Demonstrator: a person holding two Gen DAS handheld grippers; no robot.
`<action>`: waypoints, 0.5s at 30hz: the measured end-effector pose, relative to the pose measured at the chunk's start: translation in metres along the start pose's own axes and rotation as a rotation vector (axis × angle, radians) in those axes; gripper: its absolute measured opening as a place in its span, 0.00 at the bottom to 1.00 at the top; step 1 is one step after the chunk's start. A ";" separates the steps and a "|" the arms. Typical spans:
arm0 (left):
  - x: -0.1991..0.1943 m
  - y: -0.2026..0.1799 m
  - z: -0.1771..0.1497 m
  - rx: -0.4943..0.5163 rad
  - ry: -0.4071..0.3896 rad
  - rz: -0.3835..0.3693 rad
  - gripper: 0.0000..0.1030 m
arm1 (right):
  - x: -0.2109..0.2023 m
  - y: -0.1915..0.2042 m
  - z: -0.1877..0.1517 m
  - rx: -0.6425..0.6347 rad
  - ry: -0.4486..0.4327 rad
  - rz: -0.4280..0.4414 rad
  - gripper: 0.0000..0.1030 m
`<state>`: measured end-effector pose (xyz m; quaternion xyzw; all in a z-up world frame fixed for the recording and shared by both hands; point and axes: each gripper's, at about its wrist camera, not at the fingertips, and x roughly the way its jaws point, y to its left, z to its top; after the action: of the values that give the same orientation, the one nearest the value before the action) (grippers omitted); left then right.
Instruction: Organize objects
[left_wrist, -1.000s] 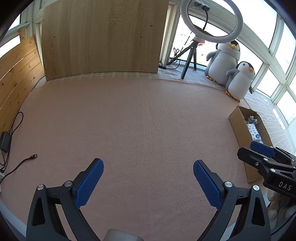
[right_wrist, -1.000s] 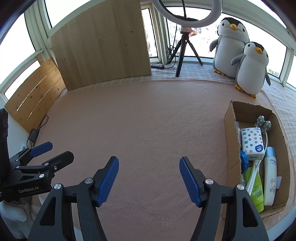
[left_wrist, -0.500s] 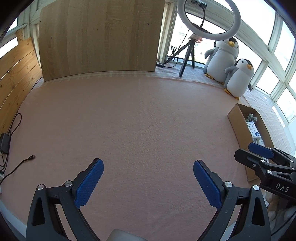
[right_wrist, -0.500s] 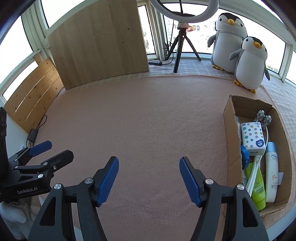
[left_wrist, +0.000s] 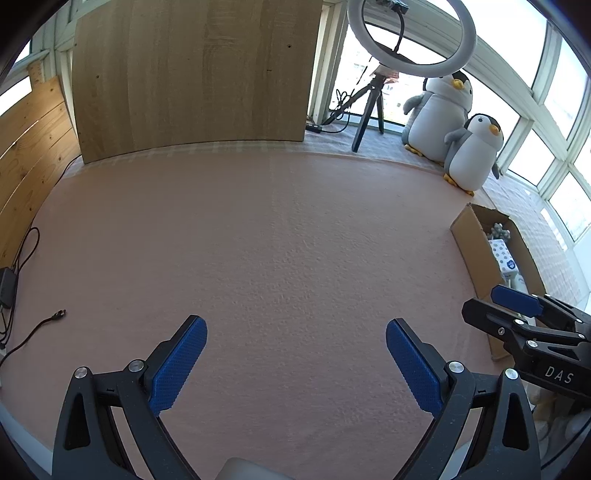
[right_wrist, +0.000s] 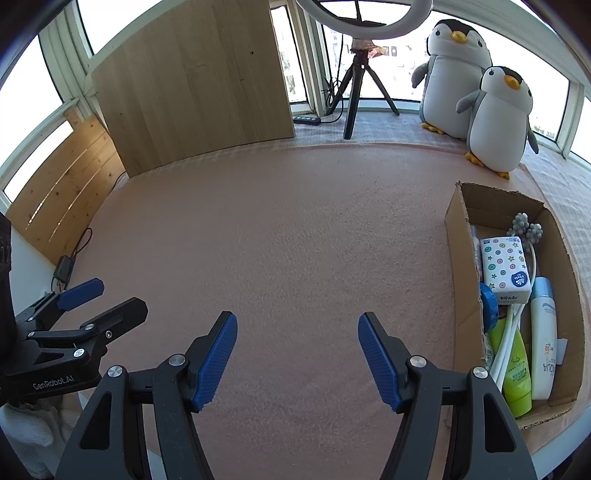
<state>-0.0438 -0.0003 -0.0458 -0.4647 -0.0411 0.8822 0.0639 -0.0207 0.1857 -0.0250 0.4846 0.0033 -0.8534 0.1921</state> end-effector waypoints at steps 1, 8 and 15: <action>0.000 -0.001 0.000 0.003 0.000 0.002 0.96 | 0.000 0.000 0.000 0.000 0.001 0.000 0.63; 0.001 -0.001 0.000 0.006 0.002 0.001 0.97 | 0.000 -0.002 -0.002 0.004 0.001 0.000 0.63; 0.001 -0.002 -0.001 0.010 0.000 0.000 0.97 | -0.001 -0.005 -0.002 0.008 0.005 0.002 0.63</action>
<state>-0.0428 0.0021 -0.0469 -0.4644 -0.0369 0.8824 0.0663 -0.0203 0.1909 -0.0266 0.4874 -0.0002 -0.8520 0.1909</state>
